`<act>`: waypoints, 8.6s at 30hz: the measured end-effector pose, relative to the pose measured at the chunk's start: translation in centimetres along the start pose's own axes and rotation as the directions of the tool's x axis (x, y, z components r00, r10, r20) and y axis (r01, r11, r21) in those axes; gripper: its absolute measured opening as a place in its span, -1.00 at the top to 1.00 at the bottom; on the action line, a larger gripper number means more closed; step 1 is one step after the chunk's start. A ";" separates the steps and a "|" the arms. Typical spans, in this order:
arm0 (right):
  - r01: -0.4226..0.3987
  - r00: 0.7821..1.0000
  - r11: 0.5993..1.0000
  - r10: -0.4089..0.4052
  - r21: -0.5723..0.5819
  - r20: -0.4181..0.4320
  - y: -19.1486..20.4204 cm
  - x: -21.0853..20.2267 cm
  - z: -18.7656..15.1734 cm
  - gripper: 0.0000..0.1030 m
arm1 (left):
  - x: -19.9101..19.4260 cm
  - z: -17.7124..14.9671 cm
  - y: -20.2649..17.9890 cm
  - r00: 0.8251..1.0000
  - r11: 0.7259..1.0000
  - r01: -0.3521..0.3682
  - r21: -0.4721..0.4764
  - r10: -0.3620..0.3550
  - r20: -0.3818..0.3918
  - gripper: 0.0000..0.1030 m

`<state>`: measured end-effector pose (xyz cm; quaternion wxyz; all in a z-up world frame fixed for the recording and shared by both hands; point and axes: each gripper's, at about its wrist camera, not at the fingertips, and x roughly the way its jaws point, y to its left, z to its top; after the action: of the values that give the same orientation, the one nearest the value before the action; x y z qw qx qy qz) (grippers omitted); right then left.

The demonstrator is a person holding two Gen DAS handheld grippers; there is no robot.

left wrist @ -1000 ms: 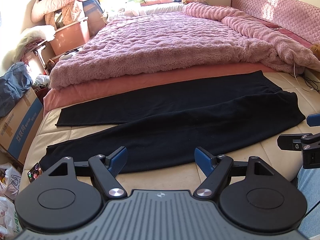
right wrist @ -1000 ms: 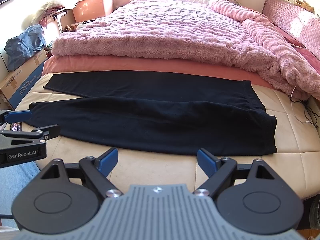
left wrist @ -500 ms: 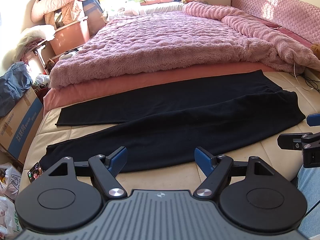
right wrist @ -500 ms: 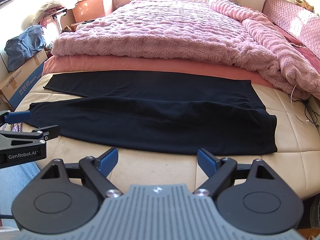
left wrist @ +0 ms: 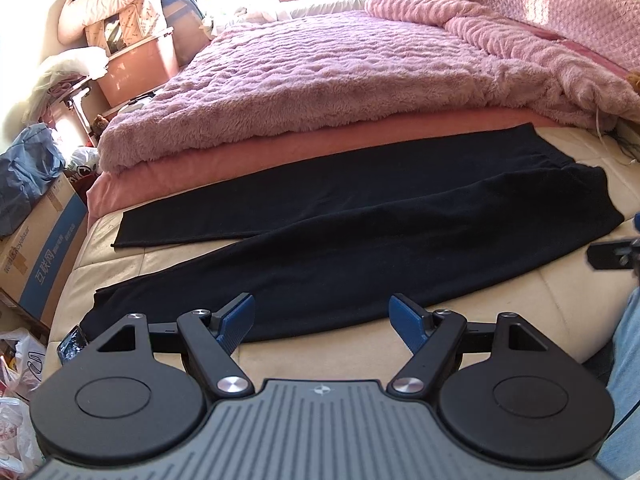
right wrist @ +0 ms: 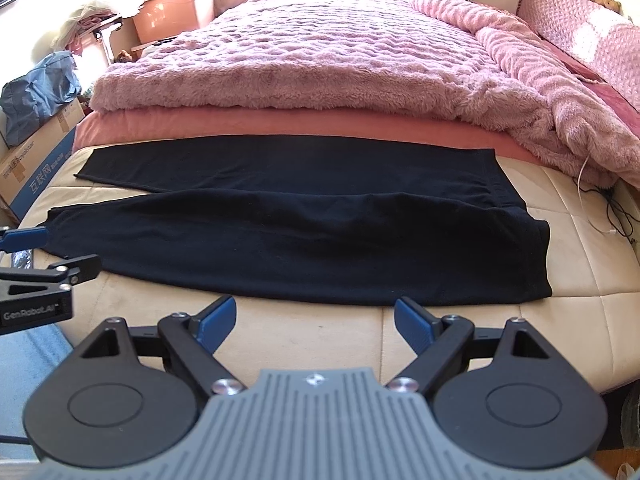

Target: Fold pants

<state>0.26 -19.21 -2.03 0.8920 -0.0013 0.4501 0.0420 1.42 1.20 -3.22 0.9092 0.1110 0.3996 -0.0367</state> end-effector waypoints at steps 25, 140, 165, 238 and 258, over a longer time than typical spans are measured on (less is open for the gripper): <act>0.178 0.984 0.953 -0.172 -0.247 0.043 -16.3 14.1 2.2 -0.07 | 11.2 -4.0 4.8 0.999 0.831 -0.035 0.555 0.023 0.029 -0.49; 0.351 0.928 0.682 -0.344 -0.642 0.142 -22.0 37.5 18.3 1.00 | 34.4 15.0 16.6 0.910 0.920 -0.337 0.199 0.373 -0.180 0.99; 0.421 0.906 0.790 -0.390 -0.446 0.164 -22.9 37.3 19.2 -0.11 | 37.1 16.2 16.1 0.898 0.904 -0.369 0.214 0.407 -0.171 0.11; -0.036 0.999 0.975 0.038 -0.220 0.007 -3.3 29.4 10.3 0.68 | 22.4 -0.9 16.7 0.999 0.836 0.029 -0.548 -0.045 -0.016 0.97; -0.046 0.995 0.980 0.029 -0.196 -0.092 -3.3 31.6 12.1 0.68 | 14.4 17.2 28.3 0.987 0.954 0.026 -0.298 0.023 0.160 0.99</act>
<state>28.94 -19.70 -20.31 0.8656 -0.0832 0.4828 0.1033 27.97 25.10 2.35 0.9449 -0.0315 0.3255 0.0145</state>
